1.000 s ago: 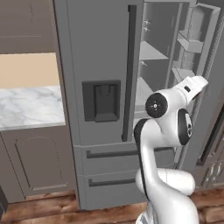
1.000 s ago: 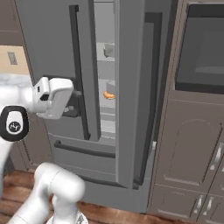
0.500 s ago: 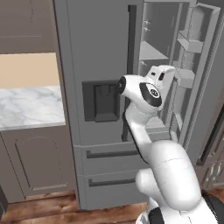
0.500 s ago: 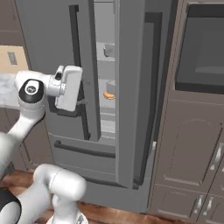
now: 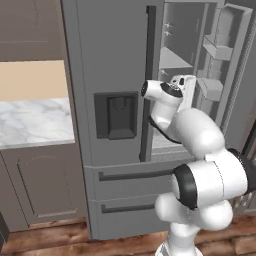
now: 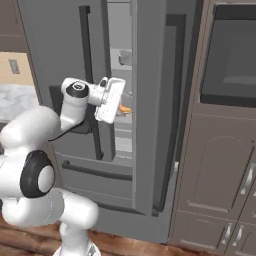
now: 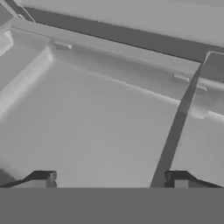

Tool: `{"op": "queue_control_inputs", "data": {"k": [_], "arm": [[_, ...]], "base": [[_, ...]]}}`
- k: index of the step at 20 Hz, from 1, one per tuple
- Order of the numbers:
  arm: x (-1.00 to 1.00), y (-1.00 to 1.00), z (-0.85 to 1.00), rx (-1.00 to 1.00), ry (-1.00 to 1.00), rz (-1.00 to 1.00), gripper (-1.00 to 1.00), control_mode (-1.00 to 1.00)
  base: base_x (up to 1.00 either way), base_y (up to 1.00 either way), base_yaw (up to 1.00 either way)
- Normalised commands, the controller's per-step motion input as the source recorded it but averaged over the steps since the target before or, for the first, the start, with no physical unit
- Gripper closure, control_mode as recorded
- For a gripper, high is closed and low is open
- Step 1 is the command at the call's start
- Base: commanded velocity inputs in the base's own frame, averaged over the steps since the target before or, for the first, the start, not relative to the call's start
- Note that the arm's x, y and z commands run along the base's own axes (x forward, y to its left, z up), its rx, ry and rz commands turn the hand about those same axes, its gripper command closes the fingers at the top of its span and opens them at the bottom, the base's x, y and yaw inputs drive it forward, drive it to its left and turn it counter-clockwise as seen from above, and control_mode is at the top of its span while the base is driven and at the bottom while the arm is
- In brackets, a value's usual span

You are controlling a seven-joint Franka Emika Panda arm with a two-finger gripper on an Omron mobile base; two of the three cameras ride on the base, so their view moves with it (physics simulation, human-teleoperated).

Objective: Take the cake and donut from the fridge and place them on the empty tray on the dining counter.

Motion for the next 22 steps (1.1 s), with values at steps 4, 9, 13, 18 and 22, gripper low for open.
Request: {"op": "queue_control_inputs", "data": {"k": [4, 9, 13, 18, 22], "arm": [[0.57, -0.80, -0.16, 0.00, 0.27, -0.02, -1.00, -1.00], [-0.34, -1.00, -0.50, 0.09, 0.01, -0.18, -1.00, -1.00], [-0.49, -1.00, -0.61, 0.15, -0.06, -0.15, -1.00, -1.00], [-0.75, -1.00, -0.31, 0.14, -0.07, -0.12, -1.00, -1.00], [-0.71, -1.00, -0.19, 0.10, -0.01, -0.09, -1.00, -1.00]], "base": [[0.00, 0.00, 0.00], [0.00, 0.00, 0.00], [0.00, 0.00, 0.00], [0.00, 0.00, 0.00], [0.00, 0.00, 0.00]]}}
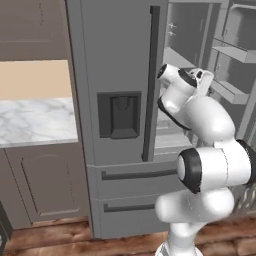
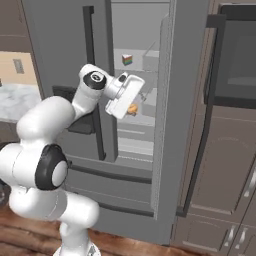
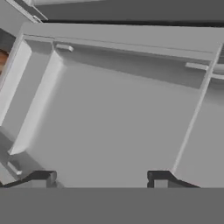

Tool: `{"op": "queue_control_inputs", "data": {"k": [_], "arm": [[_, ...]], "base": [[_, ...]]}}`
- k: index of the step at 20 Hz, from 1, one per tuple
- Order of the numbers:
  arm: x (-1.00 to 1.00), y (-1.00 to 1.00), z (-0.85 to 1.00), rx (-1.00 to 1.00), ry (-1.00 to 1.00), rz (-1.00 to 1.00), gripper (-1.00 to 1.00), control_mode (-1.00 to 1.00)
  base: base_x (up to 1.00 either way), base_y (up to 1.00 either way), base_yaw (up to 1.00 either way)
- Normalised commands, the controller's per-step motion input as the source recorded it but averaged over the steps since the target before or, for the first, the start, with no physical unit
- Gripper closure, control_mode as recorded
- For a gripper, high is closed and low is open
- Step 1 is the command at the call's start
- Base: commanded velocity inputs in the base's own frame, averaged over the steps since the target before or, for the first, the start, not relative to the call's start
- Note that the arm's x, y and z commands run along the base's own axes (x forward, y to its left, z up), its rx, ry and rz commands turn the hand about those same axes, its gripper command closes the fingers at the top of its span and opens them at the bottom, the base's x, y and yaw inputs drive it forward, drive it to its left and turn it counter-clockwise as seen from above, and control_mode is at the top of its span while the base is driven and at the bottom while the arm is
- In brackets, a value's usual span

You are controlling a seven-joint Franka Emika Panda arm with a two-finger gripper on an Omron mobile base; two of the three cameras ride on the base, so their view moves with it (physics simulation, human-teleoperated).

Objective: Take the cake and donut from the fridge and place them on the empty tray on the dining counter.

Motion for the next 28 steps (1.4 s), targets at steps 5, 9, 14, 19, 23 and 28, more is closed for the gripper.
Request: {"op": "queue_control_inputs", "data": {"k": [5, 9, 14, 19, 23, 28], "arm": [[-1.00, 0.27, 0.32, 0.04, -0.33, 0.09, -1.00, -1.00], [-1.00, 1.00, 0.19, 0.26, -0.72, 0.00, -1.00, -1.00], [-1.00, 1.00, 0.00, 0.66, -0.91, -0.05, -1.00, -1.00], [-0.83, 0.85, 0.18, 0.67, -0.75, 0.00, -1.00, -1.00], [-0.18, 0.62, 0.88, 0.51, -0.45, 0.07, -1.00, -1.00], [0.05, 0.20, 1.00, 0.34, -0.14, 0.01, -1.00, -1.00]], "base": [[0.00, 0.00, 0.00], [0.00, 0.00, 0.00], [0.00, 0.00, 0.00], [0.00, 0.00, 0.00], [0.00, 0.00, 0.00], [0.00, 0.00, 0.00]]}}
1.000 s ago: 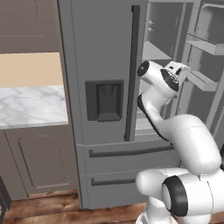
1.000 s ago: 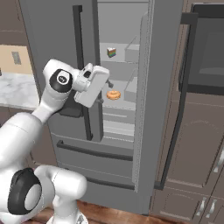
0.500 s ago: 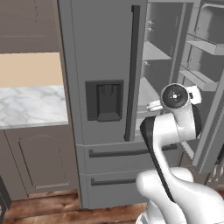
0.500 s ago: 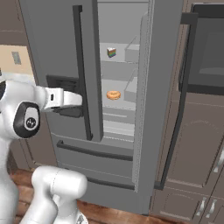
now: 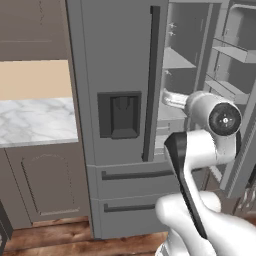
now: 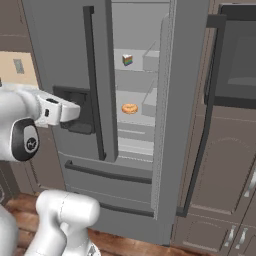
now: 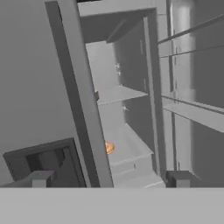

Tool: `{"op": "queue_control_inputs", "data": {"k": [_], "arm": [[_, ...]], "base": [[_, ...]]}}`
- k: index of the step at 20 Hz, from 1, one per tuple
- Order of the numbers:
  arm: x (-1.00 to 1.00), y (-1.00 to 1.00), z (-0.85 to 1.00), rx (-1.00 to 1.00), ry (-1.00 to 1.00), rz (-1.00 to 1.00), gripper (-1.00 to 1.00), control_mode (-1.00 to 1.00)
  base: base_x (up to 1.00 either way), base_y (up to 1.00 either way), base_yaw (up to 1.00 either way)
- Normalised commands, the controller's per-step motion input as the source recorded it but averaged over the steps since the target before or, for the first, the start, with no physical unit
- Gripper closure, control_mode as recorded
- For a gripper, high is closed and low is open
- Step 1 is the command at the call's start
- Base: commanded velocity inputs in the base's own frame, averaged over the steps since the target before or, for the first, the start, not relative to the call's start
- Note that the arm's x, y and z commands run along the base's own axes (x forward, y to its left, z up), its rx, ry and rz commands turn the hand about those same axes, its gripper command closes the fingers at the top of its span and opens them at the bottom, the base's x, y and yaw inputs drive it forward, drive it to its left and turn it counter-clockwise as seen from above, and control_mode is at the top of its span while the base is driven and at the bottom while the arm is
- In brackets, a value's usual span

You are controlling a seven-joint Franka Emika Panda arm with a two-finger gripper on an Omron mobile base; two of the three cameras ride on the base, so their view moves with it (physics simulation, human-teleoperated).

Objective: Take the cake and donut from the fridge and place them on the empty tray on the dining counter.

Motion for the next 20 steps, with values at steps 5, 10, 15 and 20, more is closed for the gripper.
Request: {"op": "queue_control_inputs", "data": {"k": [5, 10, 15, 20], "arm": [[0.72, 0.03, 0.43, 0.04, 0.17, 0.01, -1.00, -1.00], [1.00, 0.14, 0.00, 0.00, 0.22, 0.11, -1.00, -1.00], [0.97, 0.00, -0.22, 0.00, 0.08, 0.14, -1.00, -1.00], [0.74, 0.06, -0.55, 0.00, -0.30, 0.11, -1.00, -1.00]], "base": [[0.00, 0.00, 0.00], [0.00, 0.00, 0.00], [0.00, 0.00, 0.00], [0.00, 0.00, 0.00]]}}
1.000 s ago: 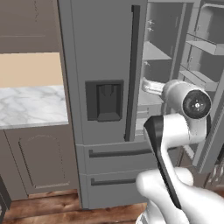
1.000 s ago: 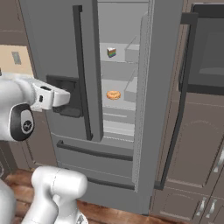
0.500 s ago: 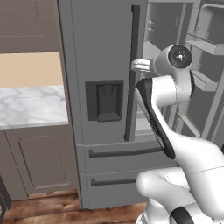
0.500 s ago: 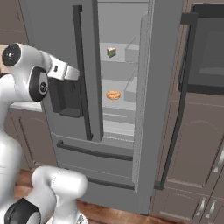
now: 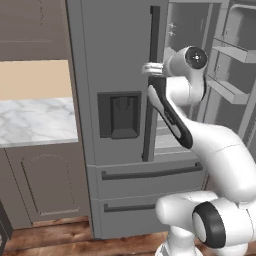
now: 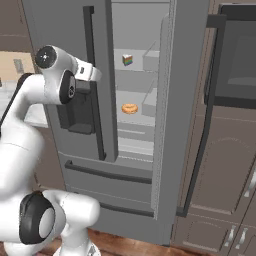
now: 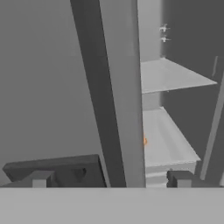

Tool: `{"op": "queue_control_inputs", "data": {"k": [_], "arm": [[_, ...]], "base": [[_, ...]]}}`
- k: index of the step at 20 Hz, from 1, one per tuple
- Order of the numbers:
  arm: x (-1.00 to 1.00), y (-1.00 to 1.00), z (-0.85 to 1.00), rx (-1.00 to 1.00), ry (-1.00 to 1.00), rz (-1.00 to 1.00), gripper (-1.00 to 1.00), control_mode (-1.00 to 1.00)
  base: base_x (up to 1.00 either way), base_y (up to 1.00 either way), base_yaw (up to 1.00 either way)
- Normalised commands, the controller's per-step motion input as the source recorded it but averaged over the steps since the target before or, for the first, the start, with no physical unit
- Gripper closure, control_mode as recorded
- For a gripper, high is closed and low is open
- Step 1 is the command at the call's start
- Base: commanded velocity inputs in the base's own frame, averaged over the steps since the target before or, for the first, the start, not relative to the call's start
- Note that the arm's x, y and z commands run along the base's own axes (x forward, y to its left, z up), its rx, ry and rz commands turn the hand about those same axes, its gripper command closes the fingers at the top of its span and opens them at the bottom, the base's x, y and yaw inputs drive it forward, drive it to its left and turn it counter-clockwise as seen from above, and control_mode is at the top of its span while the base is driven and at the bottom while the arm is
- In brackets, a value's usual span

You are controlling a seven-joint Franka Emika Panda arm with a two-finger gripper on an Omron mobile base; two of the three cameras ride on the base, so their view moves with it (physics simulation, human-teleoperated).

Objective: Take the cake and donut from the fridge and place them on the empty tray on the dining counter.

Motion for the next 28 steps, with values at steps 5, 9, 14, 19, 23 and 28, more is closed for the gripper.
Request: {"op": "queue_control_inputs", "data": {"k": [5, 9, 14, 19, 23, 28], "arm": [[1.00, 0.03, -0.37, 0.00, -0.09, 0.03, -1.00, -1.00], [1.00, 0.00, -0.25, 0.02, 0.01, 0.01, -1.00, -1.00], [1.00, 0.00, -0.15, 0.06, 0.10, 0.04, -1.00, -1.00], [0.95, 0.06, -0.03, 0.03, 0.18, 0.03, 1.00, -1.00], [-0.10, 0.48, 0.32, -0.06, 0.40, 0.00, 1.00, -1.00], [-0.98, 0.85, 0.08, -0.01, 0.22, -0.01, 1.00, -1.00]], "base": [[0.00, 0.00, 0.00], [0.00, 0.00, 0.00], [0.00, 0.00, 0.00], [0.00, 0.00, 0.00], [0.00, 0.00, 0.00], [0.00, 0.00, 0.00]]}}
